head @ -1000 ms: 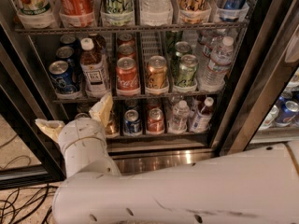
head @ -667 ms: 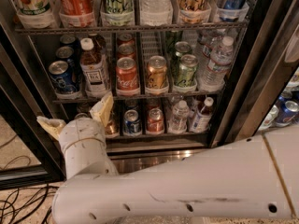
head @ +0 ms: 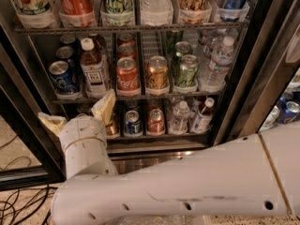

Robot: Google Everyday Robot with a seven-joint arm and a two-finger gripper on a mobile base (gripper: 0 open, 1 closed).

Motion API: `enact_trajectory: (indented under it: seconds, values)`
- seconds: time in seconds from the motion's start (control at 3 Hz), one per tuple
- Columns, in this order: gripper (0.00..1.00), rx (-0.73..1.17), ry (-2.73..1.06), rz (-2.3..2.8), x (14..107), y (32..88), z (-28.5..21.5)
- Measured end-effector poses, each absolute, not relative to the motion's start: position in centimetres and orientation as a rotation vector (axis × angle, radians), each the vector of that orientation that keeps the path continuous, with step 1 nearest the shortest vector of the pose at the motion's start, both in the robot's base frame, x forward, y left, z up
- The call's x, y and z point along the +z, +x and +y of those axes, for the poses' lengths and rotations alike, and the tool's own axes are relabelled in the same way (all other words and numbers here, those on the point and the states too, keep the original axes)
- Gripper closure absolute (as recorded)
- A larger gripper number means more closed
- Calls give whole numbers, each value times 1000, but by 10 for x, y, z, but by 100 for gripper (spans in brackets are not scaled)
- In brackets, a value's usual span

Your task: Pick blue plastic bottle from middle shelf of fridge

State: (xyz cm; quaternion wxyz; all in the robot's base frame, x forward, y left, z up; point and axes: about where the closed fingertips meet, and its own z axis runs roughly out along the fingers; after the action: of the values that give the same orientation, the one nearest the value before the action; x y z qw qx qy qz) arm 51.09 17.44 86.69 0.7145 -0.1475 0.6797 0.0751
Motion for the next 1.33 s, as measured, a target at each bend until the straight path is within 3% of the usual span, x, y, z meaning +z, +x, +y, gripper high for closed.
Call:
enact_trajectory:
  seconds: [0.67, 1.33]
  values:
    - [3, 116, -326, 1430, 868, 535, 185]
    - [13, 60, -300, 1369, 875, 554, 177]
